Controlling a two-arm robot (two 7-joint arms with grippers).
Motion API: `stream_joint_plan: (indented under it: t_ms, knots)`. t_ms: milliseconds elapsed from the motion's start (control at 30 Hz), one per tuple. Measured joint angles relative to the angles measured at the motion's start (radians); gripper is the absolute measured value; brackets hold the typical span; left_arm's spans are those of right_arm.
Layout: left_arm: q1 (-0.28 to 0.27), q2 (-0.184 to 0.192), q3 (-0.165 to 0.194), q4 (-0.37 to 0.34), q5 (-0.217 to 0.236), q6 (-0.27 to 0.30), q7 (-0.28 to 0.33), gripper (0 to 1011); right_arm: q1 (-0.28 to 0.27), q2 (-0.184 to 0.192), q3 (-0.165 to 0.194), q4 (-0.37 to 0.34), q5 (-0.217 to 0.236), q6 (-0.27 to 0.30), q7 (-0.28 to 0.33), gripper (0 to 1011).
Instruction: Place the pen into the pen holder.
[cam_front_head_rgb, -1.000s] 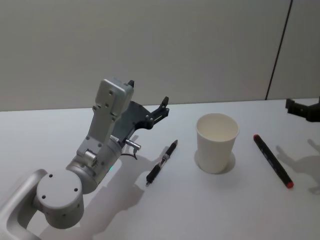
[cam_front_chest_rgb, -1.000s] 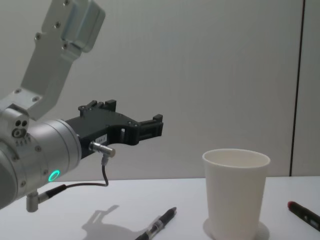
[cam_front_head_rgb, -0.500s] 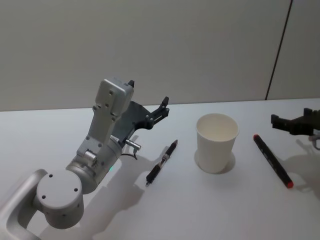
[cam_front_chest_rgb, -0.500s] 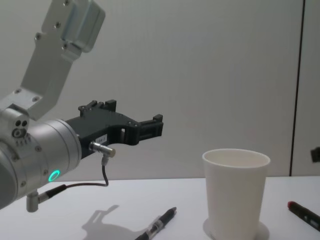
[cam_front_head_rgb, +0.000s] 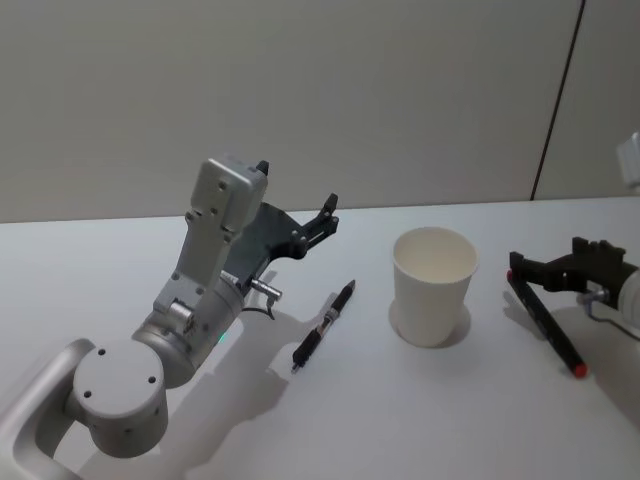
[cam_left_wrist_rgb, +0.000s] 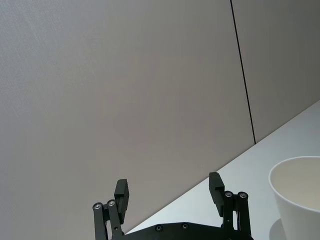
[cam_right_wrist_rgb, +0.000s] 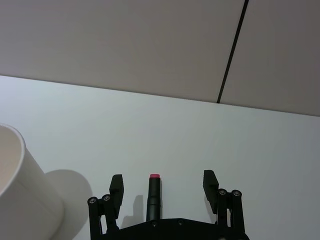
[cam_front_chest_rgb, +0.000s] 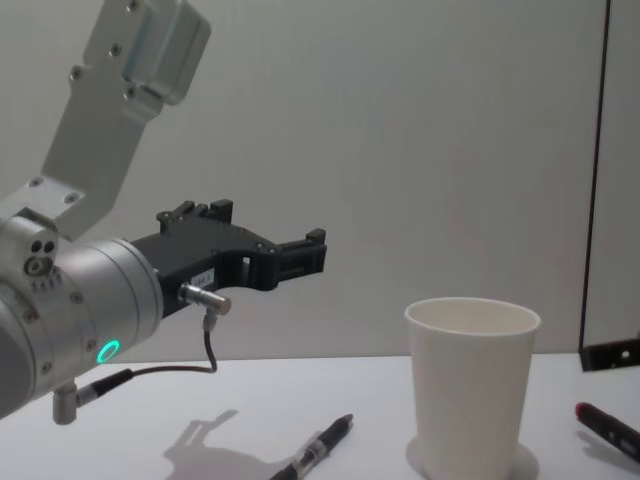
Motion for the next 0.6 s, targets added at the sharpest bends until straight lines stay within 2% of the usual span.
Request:
stream_joint_plan:
  t_ms: [200, 600]
  knots:
    - [0.000, 0.000, 0.000, 0.000, 0.000, 0.000, 0.000, 1000, 0.003, -0.025, -0.027, 0.050, -0.033, -0.035, 0.009, 1001]
    - [0.000, 0.000, 0.000, 0.000, 0.000, 0.000, 0.000, 1000, 0.005, -0.054, -0.052, 0.105, -0.062, -0.065, 0.011, 1001]
